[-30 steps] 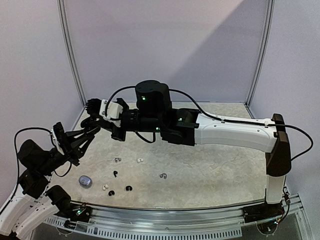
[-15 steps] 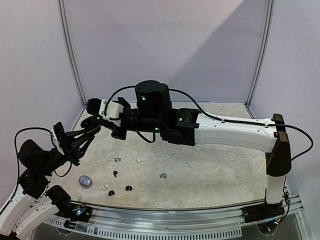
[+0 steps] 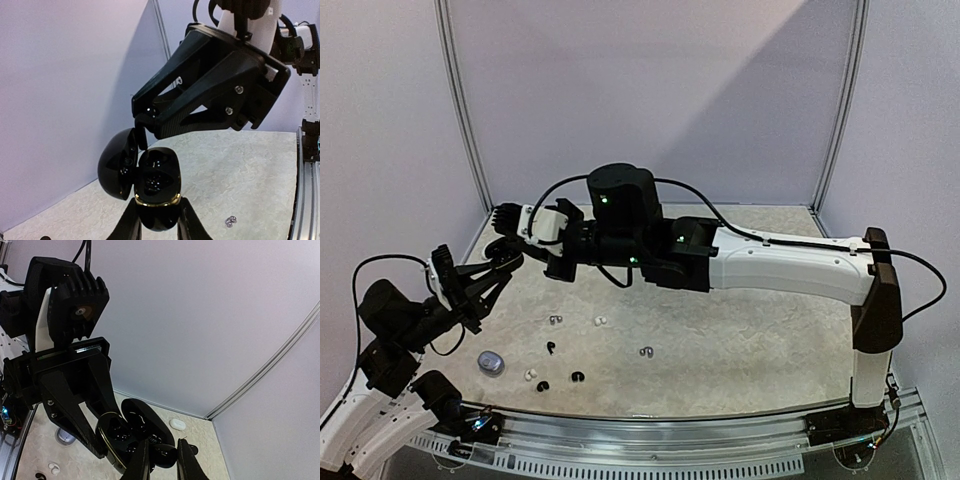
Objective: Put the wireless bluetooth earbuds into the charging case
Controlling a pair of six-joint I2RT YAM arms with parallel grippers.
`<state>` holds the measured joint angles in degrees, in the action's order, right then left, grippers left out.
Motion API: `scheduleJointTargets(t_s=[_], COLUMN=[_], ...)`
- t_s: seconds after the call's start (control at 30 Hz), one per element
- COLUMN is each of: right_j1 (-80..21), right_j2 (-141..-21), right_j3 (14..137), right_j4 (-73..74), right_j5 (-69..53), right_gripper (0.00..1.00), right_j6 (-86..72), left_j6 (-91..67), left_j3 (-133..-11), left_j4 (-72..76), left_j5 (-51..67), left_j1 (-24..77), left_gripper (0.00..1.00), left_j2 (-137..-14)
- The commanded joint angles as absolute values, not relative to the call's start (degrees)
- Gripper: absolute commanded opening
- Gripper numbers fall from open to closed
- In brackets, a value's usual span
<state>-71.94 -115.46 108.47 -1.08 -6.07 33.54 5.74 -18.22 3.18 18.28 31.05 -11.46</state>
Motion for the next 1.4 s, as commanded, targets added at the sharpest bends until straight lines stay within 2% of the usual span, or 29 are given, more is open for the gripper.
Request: scheduleJointTargets(t_s=[0.0, 0.93, 1.37], right_j1=[-72.09, -72.06, -72.02], right_j2=[-114.57, -112.43, -115.44], right_j3=[107.92, 107.04, 110.69], right_j4=[2.91, 1.59, 3.04], right_j5=[-6.76, -12.06, -5.05], right_gripper=[0.00, 0.00, 0.00], right_j6=[33.19, 27.87, 28.59], left_j6=[5.14, 5.18, 5.13], left_j3=[-18.02, -18.02, -18.02], left_j4=[5.10, 4.81, 4.75], left_j5=[17.04, 17.14, 17.47], left_j1=[30.59, 30.41, 30.41], left_gripper=[0.00, 0.00, 0.00], left_j2=[-10.78, -10.83, -10.87])
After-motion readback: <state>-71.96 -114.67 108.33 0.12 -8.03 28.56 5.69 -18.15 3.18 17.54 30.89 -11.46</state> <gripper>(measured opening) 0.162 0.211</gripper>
